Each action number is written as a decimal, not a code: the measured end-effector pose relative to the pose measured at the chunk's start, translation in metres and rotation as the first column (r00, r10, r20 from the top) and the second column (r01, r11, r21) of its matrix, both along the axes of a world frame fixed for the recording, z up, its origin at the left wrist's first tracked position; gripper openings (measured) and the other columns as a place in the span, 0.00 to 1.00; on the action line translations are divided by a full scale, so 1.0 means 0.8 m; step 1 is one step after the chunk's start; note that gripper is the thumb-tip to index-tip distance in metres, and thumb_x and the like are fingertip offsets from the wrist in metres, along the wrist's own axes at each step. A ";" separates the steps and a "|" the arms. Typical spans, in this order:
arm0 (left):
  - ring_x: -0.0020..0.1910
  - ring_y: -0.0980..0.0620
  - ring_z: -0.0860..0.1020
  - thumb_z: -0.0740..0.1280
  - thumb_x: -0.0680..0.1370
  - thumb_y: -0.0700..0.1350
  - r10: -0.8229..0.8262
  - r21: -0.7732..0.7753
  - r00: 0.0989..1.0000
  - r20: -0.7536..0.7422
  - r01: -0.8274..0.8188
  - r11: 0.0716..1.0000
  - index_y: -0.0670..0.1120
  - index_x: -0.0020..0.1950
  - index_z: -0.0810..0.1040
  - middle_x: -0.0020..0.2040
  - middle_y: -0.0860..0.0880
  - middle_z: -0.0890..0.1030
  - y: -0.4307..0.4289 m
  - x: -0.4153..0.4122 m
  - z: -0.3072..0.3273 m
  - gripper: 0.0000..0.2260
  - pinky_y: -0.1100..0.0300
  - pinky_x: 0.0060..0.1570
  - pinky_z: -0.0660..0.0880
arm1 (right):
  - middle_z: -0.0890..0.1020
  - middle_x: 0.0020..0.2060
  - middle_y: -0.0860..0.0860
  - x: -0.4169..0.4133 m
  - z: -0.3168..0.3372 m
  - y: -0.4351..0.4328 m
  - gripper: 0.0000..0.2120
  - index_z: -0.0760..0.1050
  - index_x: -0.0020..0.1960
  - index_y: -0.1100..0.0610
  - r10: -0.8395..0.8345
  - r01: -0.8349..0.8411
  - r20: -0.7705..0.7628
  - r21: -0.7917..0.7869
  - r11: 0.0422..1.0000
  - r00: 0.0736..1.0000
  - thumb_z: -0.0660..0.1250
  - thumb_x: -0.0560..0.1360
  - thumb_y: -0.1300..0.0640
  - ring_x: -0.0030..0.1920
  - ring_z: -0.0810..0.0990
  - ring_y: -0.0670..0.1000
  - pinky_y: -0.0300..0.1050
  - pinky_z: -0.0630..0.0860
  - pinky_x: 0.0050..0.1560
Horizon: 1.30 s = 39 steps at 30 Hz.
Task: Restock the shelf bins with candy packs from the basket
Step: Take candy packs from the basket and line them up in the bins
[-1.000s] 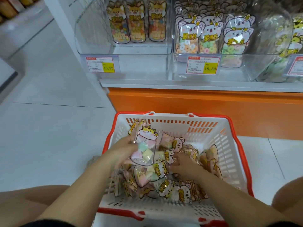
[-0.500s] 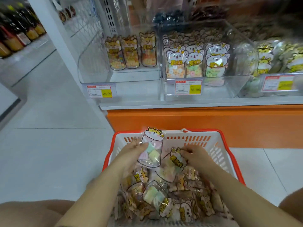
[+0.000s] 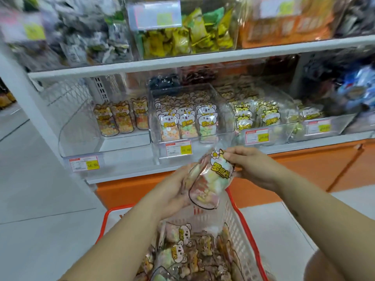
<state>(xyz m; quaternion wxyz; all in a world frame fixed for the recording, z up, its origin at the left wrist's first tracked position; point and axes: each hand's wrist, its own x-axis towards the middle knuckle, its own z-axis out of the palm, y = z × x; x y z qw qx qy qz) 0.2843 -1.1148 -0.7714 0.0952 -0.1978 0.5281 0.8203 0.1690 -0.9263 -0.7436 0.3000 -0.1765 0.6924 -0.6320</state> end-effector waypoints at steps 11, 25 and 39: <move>0.43 0.50 0.85 0.67 0.79 0.56 -0.327 -0.323 0.944 -0.049 0.295 0.899 0.48 0.43 0.88 0.46 0.48 0.86 0.044 -0.103 0.131 0.15 0.48 0.59 0.77 | 0.81 0.36 0.52 -0.082 0.076 0.033 0.07 0.83 0.46 0.58 -0.084 0.122 -0.368 0.082 0.989 0.926 0.68 0.79 0.56 0.39 0.76 0.52 0.49 0.73 0.42; 0.45 0.45 0.81 0.70 0.75 0.58 -0.232 -0.866 0.886 -0.402 -0.286 0.410 0.42 0.51 0.81 0.45 0.44 0.83 0.101 -0.305 0.138 0.19 0.51 0.47 0.77 | 0.80 0.38 0.41 -0.234 0.120 0.089 0.05 0.82 0.51 0.53 -0.311 0.507 -0.807 -0.017 0.862 0.501 0.67 0.79 0.55 0.42 0.78 0.43 0.41 0.73 0.47; 0.56 0.54 0.79 0.72 0.74 0.56 -0.367 -0.917 0.910 0.193 0.035 -0.397 0.60 0.63 0.73 0.50 0.58 0.81 0.091 -0.340 0.115 0.19 0.51 0.66 0.64 | 0.79 0.43 0.46 -0.268 0.076 0.092 0.07 0.78 0.46 0.46 0.392 0.435 -0.764 0.624 0.649 0.512 0.63 0.80 0.55 0.51 0.78 0.54 0.47 0.70 0.51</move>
